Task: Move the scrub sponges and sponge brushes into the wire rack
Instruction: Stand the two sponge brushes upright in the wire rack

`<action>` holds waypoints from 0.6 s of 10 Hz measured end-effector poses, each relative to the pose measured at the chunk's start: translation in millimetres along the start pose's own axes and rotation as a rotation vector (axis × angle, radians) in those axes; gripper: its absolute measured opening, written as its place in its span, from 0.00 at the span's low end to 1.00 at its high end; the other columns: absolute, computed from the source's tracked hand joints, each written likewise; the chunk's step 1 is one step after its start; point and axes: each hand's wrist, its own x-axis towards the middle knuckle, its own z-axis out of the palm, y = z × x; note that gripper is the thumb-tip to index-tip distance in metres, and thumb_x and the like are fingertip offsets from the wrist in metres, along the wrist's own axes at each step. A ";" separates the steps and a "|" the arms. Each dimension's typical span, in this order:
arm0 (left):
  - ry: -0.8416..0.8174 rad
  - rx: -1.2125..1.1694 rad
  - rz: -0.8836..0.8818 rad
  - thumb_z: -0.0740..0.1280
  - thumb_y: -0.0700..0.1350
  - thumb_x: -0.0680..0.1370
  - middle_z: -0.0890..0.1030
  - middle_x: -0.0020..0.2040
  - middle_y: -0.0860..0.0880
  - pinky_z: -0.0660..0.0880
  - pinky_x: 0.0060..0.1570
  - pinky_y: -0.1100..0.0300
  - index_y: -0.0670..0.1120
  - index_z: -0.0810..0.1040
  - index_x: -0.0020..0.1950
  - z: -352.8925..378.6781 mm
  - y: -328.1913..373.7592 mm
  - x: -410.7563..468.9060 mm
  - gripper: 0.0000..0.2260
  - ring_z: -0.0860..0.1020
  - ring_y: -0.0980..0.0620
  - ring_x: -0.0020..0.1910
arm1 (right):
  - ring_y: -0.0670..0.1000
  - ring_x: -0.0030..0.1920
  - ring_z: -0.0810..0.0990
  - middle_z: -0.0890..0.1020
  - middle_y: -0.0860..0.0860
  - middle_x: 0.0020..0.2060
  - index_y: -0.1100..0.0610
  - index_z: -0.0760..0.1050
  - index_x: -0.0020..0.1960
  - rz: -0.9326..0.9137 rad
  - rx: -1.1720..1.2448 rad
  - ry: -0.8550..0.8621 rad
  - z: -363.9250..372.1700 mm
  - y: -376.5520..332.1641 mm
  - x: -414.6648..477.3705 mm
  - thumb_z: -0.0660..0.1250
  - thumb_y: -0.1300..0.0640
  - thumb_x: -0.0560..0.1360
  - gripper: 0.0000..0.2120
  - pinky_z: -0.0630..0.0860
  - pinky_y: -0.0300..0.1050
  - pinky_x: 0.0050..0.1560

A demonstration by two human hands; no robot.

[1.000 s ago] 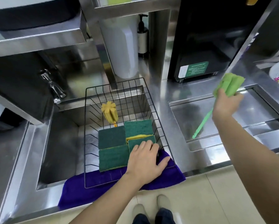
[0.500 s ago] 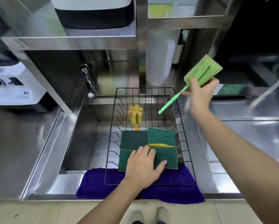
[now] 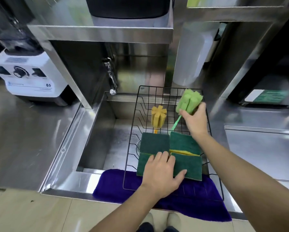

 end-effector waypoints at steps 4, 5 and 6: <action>-0.012 -0.007 0.004 0.54 0.62 0.74 0.77 0.41 0.48 0.74 0.43 0.54 0.45 0.78 0.45 0.9 0.2 -0.3 0.23 0.74 0.47 0.41 | 0.59 0.59 0.76 0.79 0.56 0.59 0.58 0.69 0.63 0.255 -0.423 -0.355 14.8 30.5 10.5 0.76 0.55 0.65 0.30 0.73 0.55 0.61; -0.008 -0.006 0.008 0.54 0.62 0.74 0.77 0.41 0.48 0.74 0.43 0.53 0.45 0.77 0.45 0.5 0.3 0.2 0.23 0.74 0.47 0.41 | 0.58 0.59 0.76 0.78 0.56 0.59 0.58 0.68 0.64 0.264 -0.429 -0.367 14.1 30.5 11.5 0.76 0.54 0.65 0.31 0.73 0.54 0.61; -0.028 -0.009 0.006 0.54 0.62 0.74 0.77 0.41 0.48 0.74 0.43 0.53 0.45 0.78 0.45 -1.4 1.3 0.0 0.22 0.75 0.47 0.41 | 0.59 0.60 0.75 0.78 0.57 0.60 0.59 0.67 0.64 0.274 -0.449 -0.376 12.0 25.3 9.3 0.76 0.55 0.66 0.32 0.73 0.53 0.60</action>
